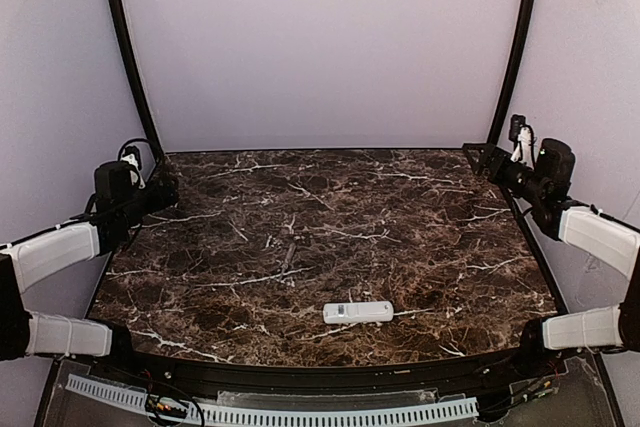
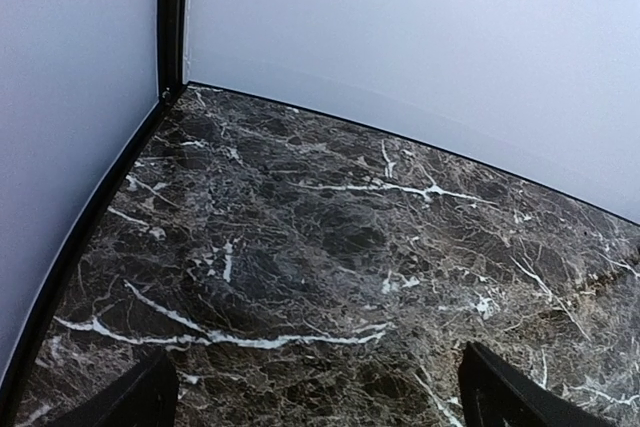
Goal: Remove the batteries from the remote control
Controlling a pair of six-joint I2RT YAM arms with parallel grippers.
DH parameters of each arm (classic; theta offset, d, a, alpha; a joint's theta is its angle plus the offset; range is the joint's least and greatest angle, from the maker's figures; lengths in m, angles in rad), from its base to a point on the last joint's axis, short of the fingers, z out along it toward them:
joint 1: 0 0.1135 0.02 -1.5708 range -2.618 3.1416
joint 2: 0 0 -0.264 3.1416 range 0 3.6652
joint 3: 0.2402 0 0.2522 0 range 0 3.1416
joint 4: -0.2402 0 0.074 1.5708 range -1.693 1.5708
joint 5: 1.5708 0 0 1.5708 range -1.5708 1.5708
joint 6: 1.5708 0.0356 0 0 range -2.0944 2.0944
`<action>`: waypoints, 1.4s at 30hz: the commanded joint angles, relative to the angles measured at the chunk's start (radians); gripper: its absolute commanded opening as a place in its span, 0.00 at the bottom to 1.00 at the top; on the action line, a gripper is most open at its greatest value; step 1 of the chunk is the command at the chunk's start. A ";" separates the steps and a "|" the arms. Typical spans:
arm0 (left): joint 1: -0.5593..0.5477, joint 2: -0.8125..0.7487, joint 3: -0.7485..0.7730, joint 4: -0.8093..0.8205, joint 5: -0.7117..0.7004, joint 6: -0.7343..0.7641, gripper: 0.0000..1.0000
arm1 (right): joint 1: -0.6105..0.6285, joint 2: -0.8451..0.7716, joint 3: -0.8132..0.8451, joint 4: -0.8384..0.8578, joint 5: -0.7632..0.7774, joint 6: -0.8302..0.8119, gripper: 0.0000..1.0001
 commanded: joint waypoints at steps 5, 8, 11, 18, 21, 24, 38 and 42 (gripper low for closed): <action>-0.094 0.007 0.087 -0.178 0.102 -0.100 0.99 | 0.053 0.042 0.059 -0.057 -0.201 -0.132 0.99; -0.156 0.042 0.136 -0.242 0.169 -0.116 0.99 | 0.109 0.041 0.071 -0.102 -0.192 -0.198 0.99; -0.206 0.063 0.184 -0.329 0.202 -0.108 0.99 | 0.168 0.041 0.067 -0.122 -0.181 -0.264 0.99; -0.252 0.140 0.376 -0.553 0.348 -0.043 0.98 | 0.312 0.029 0.046 -0.185 -0.148 -0.422 0.99; -0.255 0.176 0.432 -0.609 0.368 0.010 0.98 | 0.366 0.024 0.019 -0.171 -0.142 -0.461 0.99; -0.262 0.196 0.445 -0.618 0.374 0.038 0.98 | 0.421 0.030 0.015 -0.179 -0.138 -0.506 0.99; -0.275 0.095 0.401 -0.566 0.359 0.246 0.96 | 0.719 0.001 0.025 -0.424 -0.114 -0.719 0.99; -0.275 0.044 0.388 -0.572 0.363 0.289 0.96 | 0.758 0.005 0.038 -0.510 -0.111 -0.766 0.99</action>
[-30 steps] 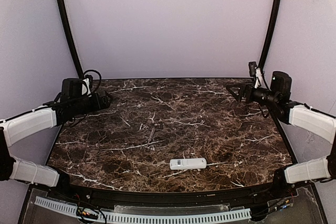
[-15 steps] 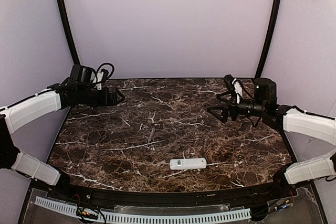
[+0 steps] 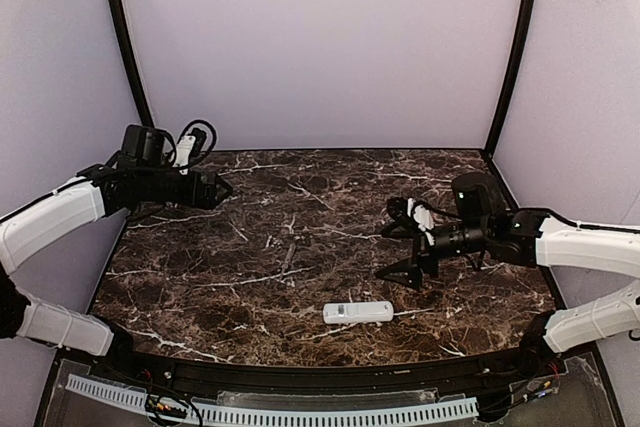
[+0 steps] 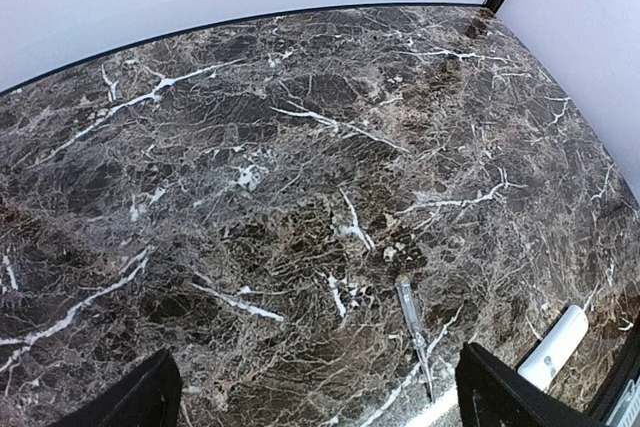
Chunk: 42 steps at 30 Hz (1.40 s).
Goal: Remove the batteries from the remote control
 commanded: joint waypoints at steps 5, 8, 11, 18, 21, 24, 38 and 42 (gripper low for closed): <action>-0.006 -0.095 -0.013 -0.036 -0.008 0.119 0.98 | 0.055 0.008 0.027 -0.165 0.034 -0.115 0.99; -0.006 -0.100 -0.013 -0.037 -0.014 0.124 0.99 | 0.066 0.039 0.025 -0.176 0.046 -0.119 0.99; -0.006 -0.093 -0.011 -0.040 -0.017 0.125 0.99 | 0.073 0.084 0.033 -0.203 0.060 -0.125 0.99; -0.006 -0.077 -0.004 -0.052 -0.043 0.125 0.99 | 0.132 0.211 0.070 -0.242 0.117 -0.160 0.99; -0.006 -0.077 -0.005 -0.055 -0.051 0.125 0.98 | 0.159 0.265 0.080 -0.235 0.176 -0.168 0.98; -0.006 -0.077 -0.004 -0.057 -0.057 0.151 0.99 | 0.167 0.301 0.077 -0.220 0.195 -0.182 0.99; -0.006 -0.057 0.000 -0.055 -0.049 0.156 0.99 | 0.232 0.377 0.039 -0.121 0.336 -0.177 0.93; -0.006 -0.051 0.000 -0.052 -0.046 0.158 0.98 | 0.251 0.376 0.026 -0.116 0.362 -0.188 0.90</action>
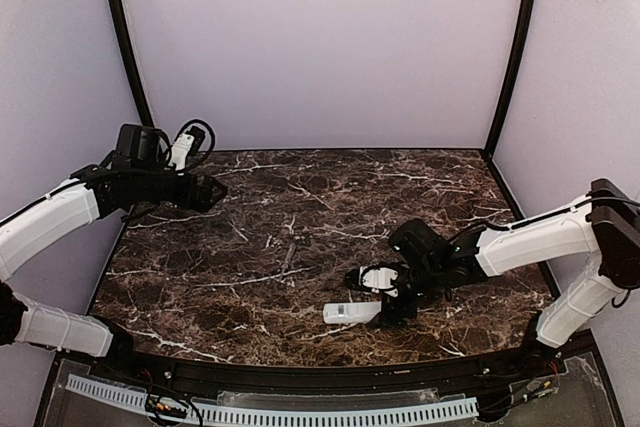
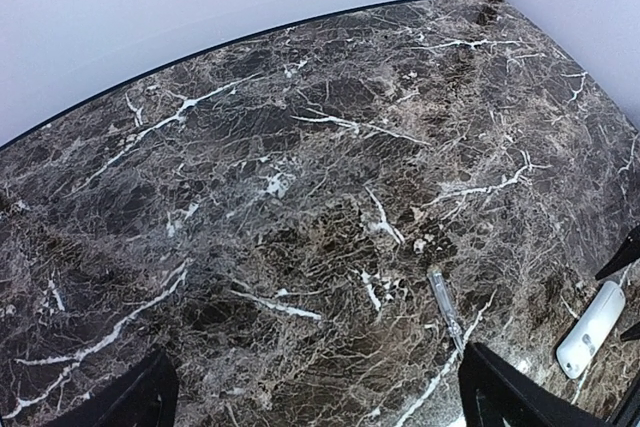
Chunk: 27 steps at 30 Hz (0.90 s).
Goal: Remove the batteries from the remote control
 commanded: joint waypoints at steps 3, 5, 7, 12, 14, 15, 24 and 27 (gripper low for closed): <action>-0.002 0.006 0.000 -0.020 0.011 0.011 0.99 | 0.027 0.002 -0.030 0.034 0.046 -0.019 0.88; -0.002 0.008 0.000 -0.018 0.008 0.013 0.99 | 0.028 0.005 -0.033 0.023 0.044 -0.023 0.86; -0.002 0.008 -0.001 -0.018 0.009 0.013 0.99 | 0.028 0.011 -0.032 0.009 0.043 -0.021 0.85; -0.002 0.007 -0.001 -0.018 0.016 0.011 0.99 | 0.028 0.033 -0.014 -0.010 0.033 -0.015 0.80; -0.002 0.006 -0.001 -0.016 0.019 0.011 0.99 | 0.028 0.048 -0.007 -0.021 0.027 -0.011 0.78; -0.002 0.005 -0.002 -0.016 0.020 0.011 0.99 | 0.027 0.057 -0.001 -0.030 0.022 -0.010 0.77; -0.003 -0.004 -0.004 -0.010 0.048 0.001 0.99 | 0.018 0.101 0.022 -0.068 0.011 -0.006 0.68; -0.002 -0.007 -0.005 -0.009 0.049 0.000 0.99 | 0.008 0.096 0.012 -0.071 0.003 -0.005 0.66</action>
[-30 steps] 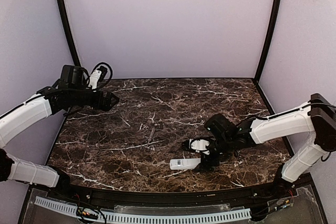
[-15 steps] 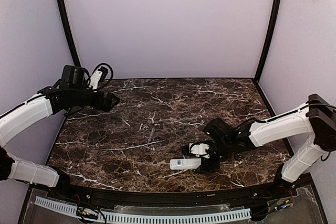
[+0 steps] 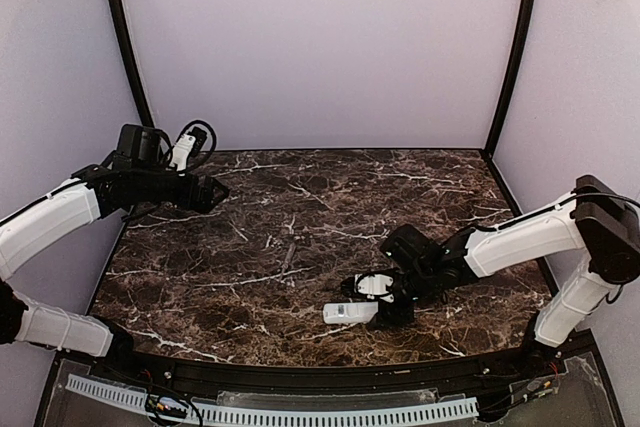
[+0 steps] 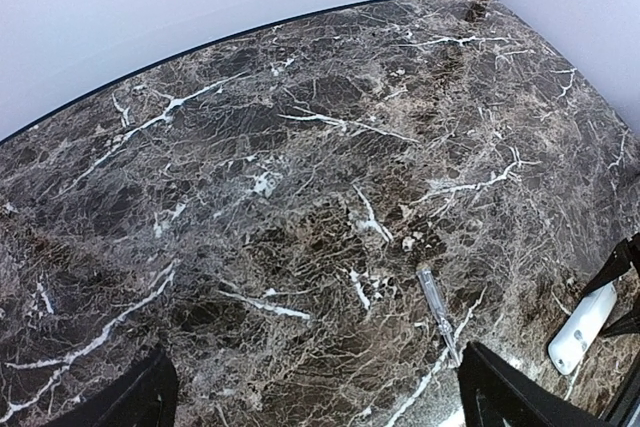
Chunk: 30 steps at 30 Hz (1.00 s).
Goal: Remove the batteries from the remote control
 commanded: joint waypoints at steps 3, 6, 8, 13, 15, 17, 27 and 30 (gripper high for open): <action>-0.002 -0.018 -0.006 -0.006 0.023 -0.001 0.99 | -0.021 0.022 -0.013 -0.056 0.000 0.000 0.59; -0.002 -0.016 -0.007 -0.004 0.028 -0.001 0.99 | -0.028 0.027 -0.011 -0.057 0.001 0.000 0.55; -0.002 -0.013 -0.006 -0.004 0.028 -0.001 0.99 | -0.032 0.033 -0.009 -0.058 0.004 0.001 0.54; -0.002 -0.010 -0.006 -0.004 0.031 -0.001 0.99 | -0.038 0.038 -0.001 -0.059 0.000 -0.005 0.45; -0.002 -0.009 -0.007 -0.004 0.033 0.000 0.99 | -0.040 0.039 0.003 -0.059 0.000 -0.003 0.41; -0.002 -0.008 -0.006 -0.004 0.033 0.001 0.99 | -0.040 0.039 0.009 -0.058 -0.002 -0.002 0.37; -0.002 -0.004 -0.006 -0.003 0.050 -0.001 0.99 | -0.040 0.009 0.031 -0.041 -0.012 0.005 0.30; -0.002 -0.005 -0.006 -0.004 0.057 -0.002 0.99 | -0.040 -0.008 0.038 -0.040 -0.013 0.005 0.30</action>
